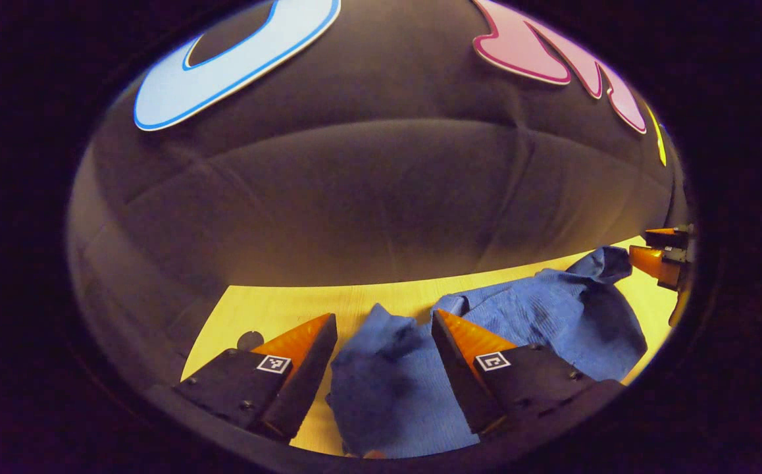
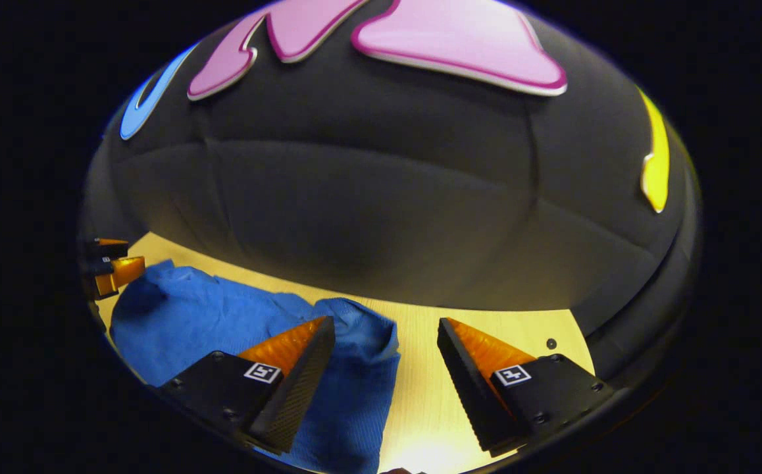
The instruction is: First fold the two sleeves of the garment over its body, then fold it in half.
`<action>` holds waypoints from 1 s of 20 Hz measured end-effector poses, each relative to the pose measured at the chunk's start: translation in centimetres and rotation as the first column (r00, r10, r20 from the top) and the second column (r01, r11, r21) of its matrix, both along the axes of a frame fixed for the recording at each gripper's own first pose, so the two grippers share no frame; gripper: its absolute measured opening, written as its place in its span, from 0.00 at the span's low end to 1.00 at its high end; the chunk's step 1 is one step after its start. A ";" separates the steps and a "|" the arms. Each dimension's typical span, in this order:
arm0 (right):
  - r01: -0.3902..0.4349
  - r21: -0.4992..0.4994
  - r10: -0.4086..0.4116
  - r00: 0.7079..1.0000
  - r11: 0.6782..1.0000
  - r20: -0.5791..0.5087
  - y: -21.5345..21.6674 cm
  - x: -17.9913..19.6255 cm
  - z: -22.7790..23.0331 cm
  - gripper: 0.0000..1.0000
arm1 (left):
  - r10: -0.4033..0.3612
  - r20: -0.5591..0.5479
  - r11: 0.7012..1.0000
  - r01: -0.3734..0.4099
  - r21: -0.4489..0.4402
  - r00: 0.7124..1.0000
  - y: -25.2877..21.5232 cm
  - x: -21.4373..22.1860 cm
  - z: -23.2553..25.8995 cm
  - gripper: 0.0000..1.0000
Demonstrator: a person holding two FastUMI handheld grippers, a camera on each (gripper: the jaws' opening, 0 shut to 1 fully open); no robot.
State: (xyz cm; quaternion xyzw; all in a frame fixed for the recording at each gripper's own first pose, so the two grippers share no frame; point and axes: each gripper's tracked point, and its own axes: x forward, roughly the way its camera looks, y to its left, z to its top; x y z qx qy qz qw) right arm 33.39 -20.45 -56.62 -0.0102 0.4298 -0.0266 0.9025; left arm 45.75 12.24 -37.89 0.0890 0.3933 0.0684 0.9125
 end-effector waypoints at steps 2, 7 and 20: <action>0.010 -0.011 -0.009 0.997 1.000 0.080 -0.9 -0.5 3.2 0.99 | -0.010 0.069 1.000 0.011 -0.020 0.998 -1.3 -1.3 2.2 0.84; 0.004 -0.072 0.009 0.984 0.997 0.181 -1.9 -4.6 11.4 0.98 | -0.008 0.193 0.998 0.021 -0.064 0.981 -4.1 -7.5 8.9 0.84; 0.071 -0.032 -0.061 0.968 0.997 0.243 7.2 -23.5 30.4 0.96 | -0.107 0.440 0.983 0.160 -0.086 0.892 -9.3 -30.4 24.2 0.81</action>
